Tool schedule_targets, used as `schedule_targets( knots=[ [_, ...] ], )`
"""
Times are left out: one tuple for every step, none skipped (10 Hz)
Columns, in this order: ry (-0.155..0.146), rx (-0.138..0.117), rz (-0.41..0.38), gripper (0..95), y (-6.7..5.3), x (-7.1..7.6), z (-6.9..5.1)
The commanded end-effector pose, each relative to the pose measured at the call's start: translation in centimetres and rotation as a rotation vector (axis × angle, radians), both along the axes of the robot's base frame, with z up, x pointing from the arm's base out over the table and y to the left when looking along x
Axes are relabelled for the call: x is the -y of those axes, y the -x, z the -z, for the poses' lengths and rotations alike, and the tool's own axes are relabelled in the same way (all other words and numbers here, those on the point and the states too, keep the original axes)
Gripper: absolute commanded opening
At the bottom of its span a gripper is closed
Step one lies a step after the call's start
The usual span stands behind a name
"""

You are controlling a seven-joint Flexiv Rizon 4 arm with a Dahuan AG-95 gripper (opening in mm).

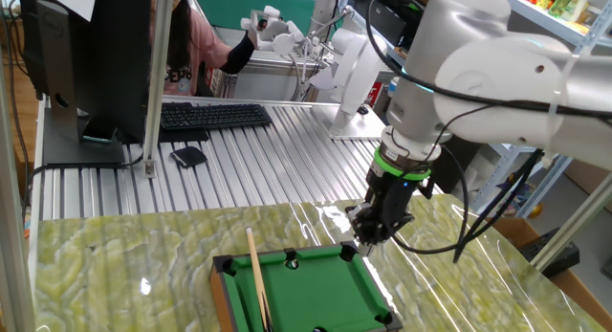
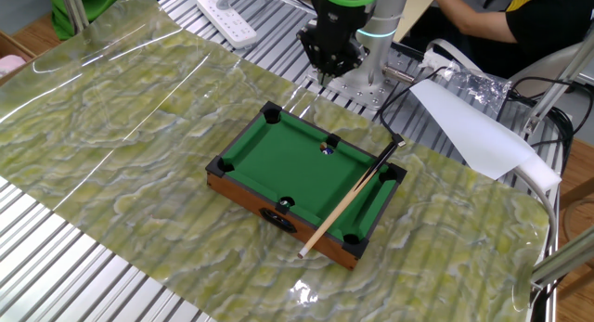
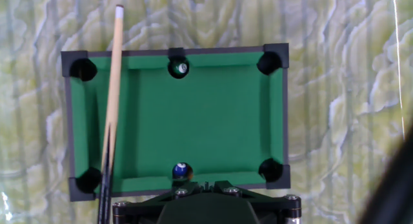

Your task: Hit the pool ball

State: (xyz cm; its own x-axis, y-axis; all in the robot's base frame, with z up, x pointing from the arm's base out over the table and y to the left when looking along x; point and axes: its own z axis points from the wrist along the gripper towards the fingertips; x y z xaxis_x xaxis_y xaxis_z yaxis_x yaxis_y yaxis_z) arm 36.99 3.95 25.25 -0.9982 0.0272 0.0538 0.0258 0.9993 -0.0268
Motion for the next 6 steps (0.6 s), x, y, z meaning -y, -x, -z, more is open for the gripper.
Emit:
schedule_targets(
  knots=[
    [-0.001, 0.001, -0.021, 0.0, 0.22, -0.04, 0.04],
    [-0.002, 0.006, -0.038, 0.0, 0.23, -0.05, 0.05],
    [-0.003, 0.014, -0.068, 0.0, 0.25, -0.06, 0.06],
    [-0.004, 0.015, -0.090, 0.0, 0.25, -0.06, 0.06],
    [-0.007, 0.015, -0.099, 0.0, 0.24, -0.08, 0.07],
    [-0.016, 0.015, -0.099, 0.0, 0.23, -0.09, 0.09]
  ],
)
